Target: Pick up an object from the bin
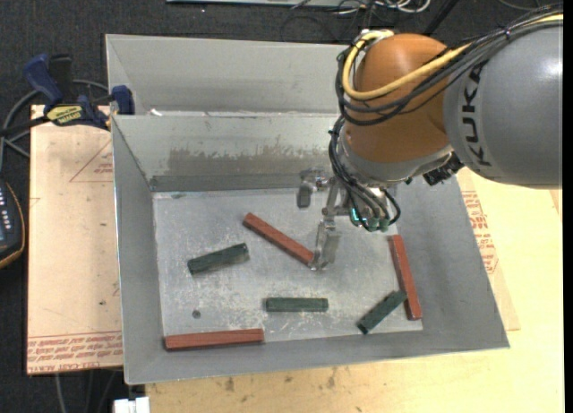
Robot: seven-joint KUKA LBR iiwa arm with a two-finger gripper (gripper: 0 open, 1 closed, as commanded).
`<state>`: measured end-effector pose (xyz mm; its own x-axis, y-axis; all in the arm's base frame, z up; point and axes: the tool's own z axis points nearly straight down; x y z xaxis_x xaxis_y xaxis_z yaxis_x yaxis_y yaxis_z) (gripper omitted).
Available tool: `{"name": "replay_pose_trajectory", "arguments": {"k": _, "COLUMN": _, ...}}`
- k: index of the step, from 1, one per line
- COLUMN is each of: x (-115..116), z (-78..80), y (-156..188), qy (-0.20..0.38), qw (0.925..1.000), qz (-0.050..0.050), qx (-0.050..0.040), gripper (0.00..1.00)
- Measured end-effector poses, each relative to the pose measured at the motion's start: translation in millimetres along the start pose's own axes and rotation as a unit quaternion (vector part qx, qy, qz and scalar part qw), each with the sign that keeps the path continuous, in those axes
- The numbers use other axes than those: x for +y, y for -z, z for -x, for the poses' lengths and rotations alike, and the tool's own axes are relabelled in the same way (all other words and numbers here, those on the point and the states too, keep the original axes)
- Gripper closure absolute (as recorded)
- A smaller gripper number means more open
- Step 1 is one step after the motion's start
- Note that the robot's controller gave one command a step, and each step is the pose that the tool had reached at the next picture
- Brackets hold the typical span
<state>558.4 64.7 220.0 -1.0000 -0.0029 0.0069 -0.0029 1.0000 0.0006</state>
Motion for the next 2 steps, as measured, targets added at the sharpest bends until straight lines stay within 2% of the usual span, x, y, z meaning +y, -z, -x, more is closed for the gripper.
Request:
{"name": "replay_pose_trajectory", "arguments": {"k": 1, "x": -2.6, "z": 64.2, "y": -131.6, "qy": -0.037, "qw": 0.9993, "qz": 0.0, "qx": -0.0029, "gripper": 0.0}}
{"name": "replay_pose_trajectory", "arguments": {"k": 2, "x": -2.7, "z": 64.4, "y": -126.9, "qy": -0.038, "qw": 0.9993, "qz": 0.001, "qx": -0.0043, "gripper": 1.0}}
